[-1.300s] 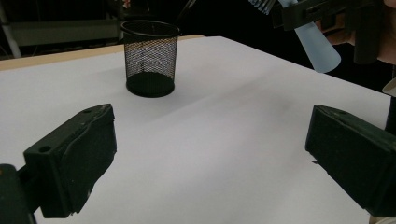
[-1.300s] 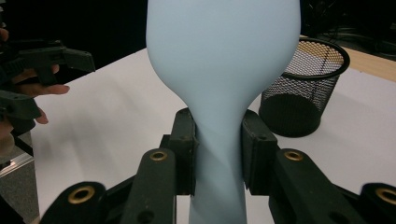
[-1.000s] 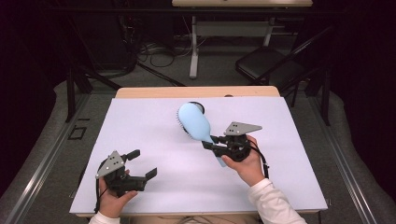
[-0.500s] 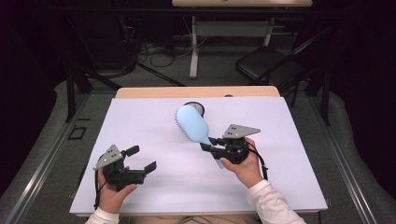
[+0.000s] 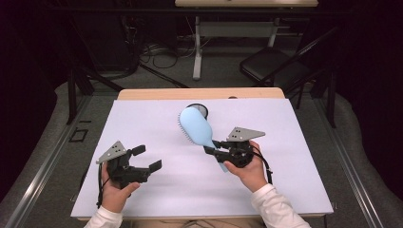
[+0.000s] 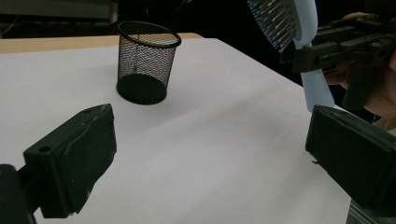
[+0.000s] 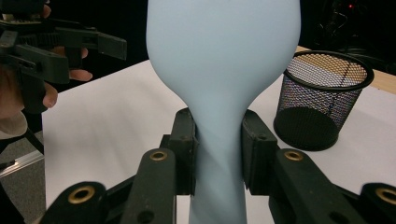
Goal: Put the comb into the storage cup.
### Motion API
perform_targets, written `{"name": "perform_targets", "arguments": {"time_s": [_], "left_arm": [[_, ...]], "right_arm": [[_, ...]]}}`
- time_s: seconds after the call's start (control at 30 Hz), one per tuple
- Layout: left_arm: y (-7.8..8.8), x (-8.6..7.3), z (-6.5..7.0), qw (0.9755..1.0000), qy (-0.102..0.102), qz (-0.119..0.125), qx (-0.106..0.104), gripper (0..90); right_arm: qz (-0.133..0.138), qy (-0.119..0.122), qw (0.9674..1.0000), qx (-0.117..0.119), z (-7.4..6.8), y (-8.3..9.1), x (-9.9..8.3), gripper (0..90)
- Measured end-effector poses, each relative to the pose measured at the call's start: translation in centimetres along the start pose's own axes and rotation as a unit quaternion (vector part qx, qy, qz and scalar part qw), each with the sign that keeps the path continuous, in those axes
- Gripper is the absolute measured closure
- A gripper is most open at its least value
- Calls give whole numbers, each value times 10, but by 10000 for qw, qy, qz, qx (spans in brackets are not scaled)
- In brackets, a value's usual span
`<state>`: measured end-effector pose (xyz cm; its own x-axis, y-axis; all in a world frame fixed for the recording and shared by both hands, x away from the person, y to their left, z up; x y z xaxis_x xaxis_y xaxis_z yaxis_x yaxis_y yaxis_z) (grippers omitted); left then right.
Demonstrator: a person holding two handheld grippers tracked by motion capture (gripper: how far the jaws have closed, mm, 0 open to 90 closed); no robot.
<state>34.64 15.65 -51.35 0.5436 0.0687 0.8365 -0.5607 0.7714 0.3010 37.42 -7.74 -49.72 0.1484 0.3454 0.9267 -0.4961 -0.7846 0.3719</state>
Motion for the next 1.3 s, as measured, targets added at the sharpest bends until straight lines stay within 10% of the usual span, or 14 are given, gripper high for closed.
{"name": "perform_targets", "arguments": {"time_s": [1.3], "left_arm": [[-17, 35, 23, 9990, 198, -370, -179, 37]], "right_arm": [[79, 7, 10000, -27, -1, 3, 2, 698]]}}
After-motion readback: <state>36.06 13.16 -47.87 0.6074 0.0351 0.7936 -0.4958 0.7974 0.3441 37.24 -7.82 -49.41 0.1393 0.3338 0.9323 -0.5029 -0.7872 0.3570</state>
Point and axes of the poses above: each handheld gripper's, and its own axes: y roughly backward along the jaws, x roughly out of its top, z roughly to its right, the point moved 8 cm from there along -y, roughly forward along the jaws, and after that the axes turned 11 degrees about y, right-handed, at the moved point
